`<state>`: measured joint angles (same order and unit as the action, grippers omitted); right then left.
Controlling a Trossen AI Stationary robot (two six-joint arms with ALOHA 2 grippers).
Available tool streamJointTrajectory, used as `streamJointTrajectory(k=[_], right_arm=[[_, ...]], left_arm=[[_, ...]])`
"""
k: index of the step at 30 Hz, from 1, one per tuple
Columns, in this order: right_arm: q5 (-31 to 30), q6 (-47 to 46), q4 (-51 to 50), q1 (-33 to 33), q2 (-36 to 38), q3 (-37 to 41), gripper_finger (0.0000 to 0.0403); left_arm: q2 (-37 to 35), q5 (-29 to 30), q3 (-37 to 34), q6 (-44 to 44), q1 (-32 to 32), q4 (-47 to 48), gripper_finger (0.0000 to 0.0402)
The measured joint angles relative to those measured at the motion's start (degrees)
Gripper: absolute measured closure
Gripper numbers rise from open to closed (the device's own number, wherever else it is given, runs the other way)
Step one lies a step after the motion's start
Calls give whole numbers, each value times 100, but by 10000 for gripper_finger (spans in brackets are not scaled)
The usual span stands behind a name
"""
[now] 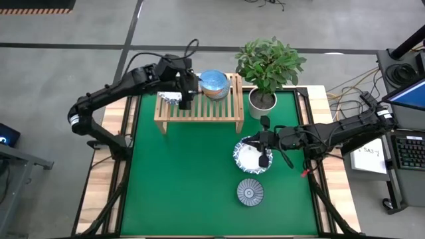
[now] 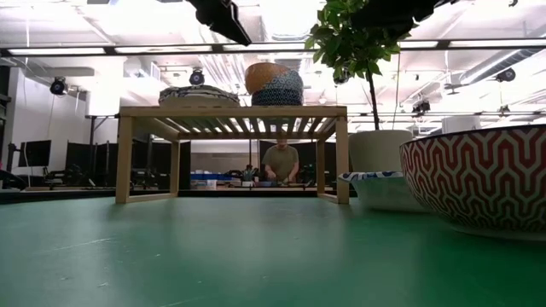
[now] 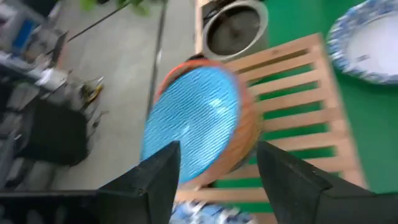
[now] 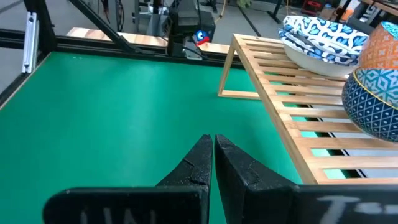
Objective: Place and stack bowls onto a shelf
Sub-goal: Stack the light blue bowl on top of the orange bowl on the shelf
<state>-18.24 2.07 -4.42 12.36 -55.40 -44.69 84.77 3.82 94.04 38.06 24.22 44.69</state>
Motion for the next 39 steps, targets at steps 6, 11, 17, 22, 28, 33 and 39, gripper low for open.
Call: streamJointTrajectory(k=[6,11,17,22,28,33,39], right_arm=[[3,-91,13,0,0,0,394],[7,-97,17,0,0,0,394],[9,-54,21,0,0,0,394],[9,-3,19,0,0,0,394],[11,6,19,0,0,0,394],[15,-5,18,0,0,0,394],[15,31,17,0,0,0,394]], left_arm=[[-4,232,-84,-50,272,-47,315],[49,223,-362,-147,409,-249,389],[49,220,-615,-170,418,-609,396],[52,207,-705,-278,437,-667,398],[213,207,-708,-515,438,-726,401],[419,204,-708,-579,434,-770,401],[453,183,-706,-696,433,-869,401]])
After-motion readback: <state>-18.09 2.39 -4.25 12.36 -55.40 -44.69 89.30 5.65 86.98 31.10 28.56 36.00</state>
